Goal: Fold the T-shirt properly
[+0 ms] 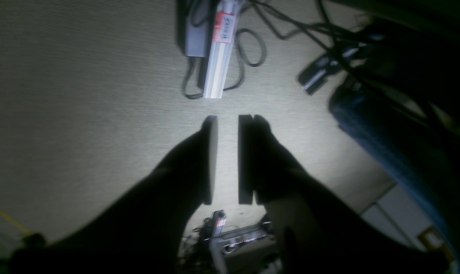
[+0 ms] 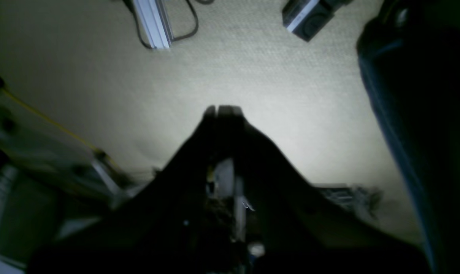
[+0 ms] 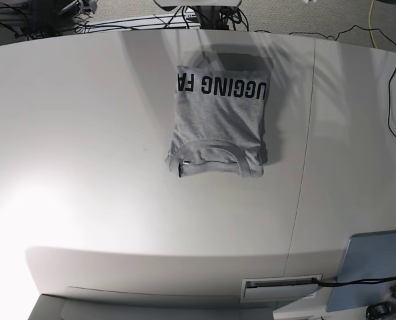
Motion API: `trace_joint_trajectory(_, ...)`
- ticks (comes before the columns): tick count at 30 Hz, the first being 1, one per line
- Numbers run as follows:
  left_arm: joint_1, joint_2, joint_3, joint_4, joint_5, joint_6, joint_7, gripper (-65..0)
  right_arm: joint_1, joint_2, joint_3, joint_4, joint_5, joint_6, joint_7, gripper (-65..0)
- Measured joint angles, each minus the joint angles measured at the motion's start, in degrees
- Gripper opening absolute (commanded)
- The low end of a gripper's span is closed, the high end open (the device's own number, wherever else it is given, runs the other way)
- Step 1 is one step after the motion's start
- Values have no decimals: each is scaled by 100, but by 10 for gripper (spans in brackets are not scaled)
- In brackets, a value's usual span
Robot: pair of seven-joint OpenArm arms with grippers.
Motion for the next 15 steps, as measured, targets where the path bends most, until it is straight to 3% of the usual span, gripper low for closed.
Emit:
trace_joint_trajectory(4,-715,0,435,-708,22,428,-83,-533,680,9,2,-992,-4,-7,754,-650)
trace_joint_trajectory(11,-1558,76,802,-1558,44,1445,-116,-533,1268,7,0,-1397,-190,-7,938,-650)
trace_joint_trajectory(15,-1882,225,800,-2079,264,1445,-122,-533,1303,7,0,-1397,-289,-9,962,-650)
